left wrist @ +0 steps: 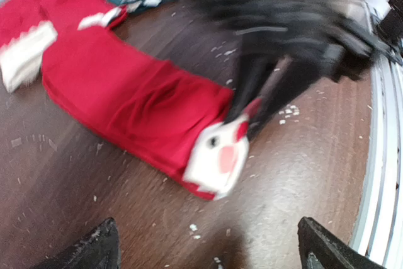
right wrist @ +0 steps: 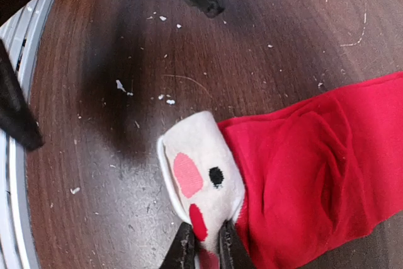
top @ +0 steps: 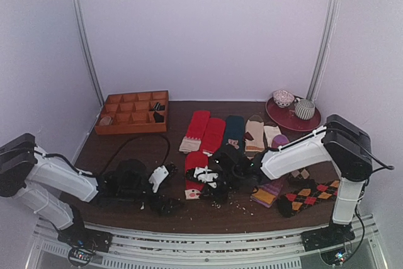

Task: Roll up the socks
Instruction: Roll a pair of socks at the center of the board.

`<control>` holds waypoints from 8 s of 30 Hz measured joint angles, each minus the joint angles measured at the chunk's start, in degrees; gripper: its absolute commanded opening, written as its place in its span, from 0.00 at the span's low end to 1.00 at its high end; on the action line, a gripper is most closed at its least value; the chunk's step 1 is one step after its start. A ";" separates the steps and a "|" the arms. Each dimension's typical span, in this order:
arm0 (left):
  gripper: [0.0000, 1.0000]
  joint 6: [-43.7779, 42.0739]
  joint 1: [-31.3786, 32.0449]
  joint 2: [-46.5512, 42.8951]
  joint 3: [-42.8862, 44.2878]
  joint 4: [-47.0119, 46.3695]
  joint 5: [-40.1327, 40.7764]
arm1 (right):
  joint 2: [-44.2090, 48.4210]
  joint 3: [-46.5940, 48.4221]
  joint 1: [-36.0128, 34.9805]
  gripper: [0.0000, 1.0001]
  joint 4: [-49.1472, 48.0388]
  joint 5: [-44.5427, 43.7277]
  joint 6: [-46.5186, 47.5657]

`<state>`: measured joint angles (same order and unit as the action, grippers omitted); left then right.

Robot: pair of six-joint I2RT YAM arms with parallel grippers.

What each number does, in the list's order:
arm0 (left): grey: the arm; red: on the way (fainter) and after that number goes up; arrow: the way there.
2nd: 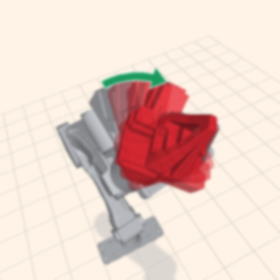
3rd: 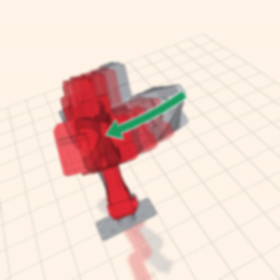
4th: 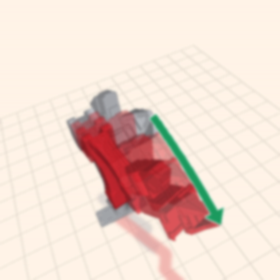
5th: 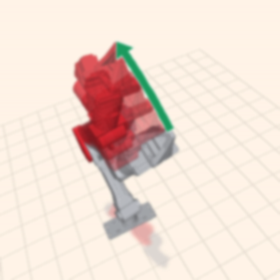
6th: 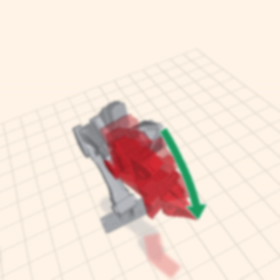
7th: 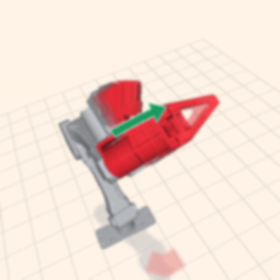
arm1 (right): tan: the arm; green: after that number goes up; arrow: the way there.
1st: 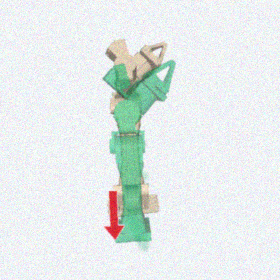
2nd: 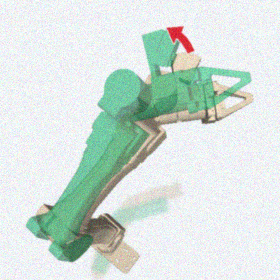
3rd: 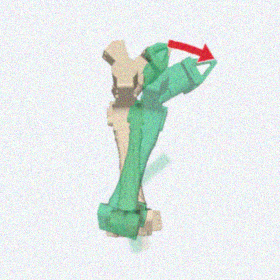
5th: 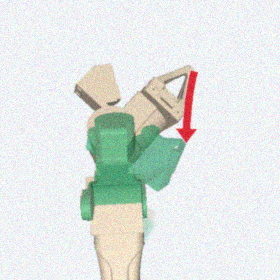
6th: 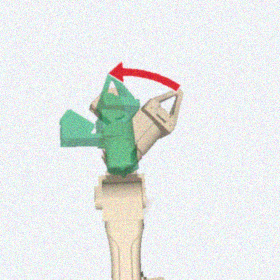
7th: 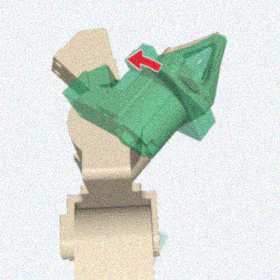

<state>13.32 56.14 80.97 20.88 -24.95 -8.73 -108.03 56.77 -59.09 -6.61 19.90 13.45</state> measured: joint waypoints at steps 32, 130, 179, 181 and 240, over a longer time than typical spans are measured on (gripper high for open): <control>0.53 -16.79 6.64 13.64 3.45 -14.03 -5.64 | -10.38 14.10 6.99 0.10 26.51 32.26 -9.40; 0.48 -18.62 7.32 17.94 4.66 -19.74 -2.29 | -4.44 -7.87 8.09 0.09 -13.11 30.49 -19.39; 0.05 -14.43 5.88 18.84 1.64 -23.41 -2.60 | -5.16 -6.78 8.68 0.09 -11.34 31.98 -19.28; 0.00 -14.27 5.84 18.84 1.64 -23.41 -3.04 | -5.16 -6.78 8.68 0.09 -11.34 32.00 -19.30; 0.98 -4.09 -1.09 14.49 10.75 0.02 -10.12 | 9.31 -25.05 2.40 0.05 -28.98 3.28 -16.96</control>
<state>9.23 55.05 95.46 31.64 -24.93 -18.85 -98.72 31.73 -56.69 -35.59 23.18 -3.51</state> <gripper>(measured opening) 0.978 0.090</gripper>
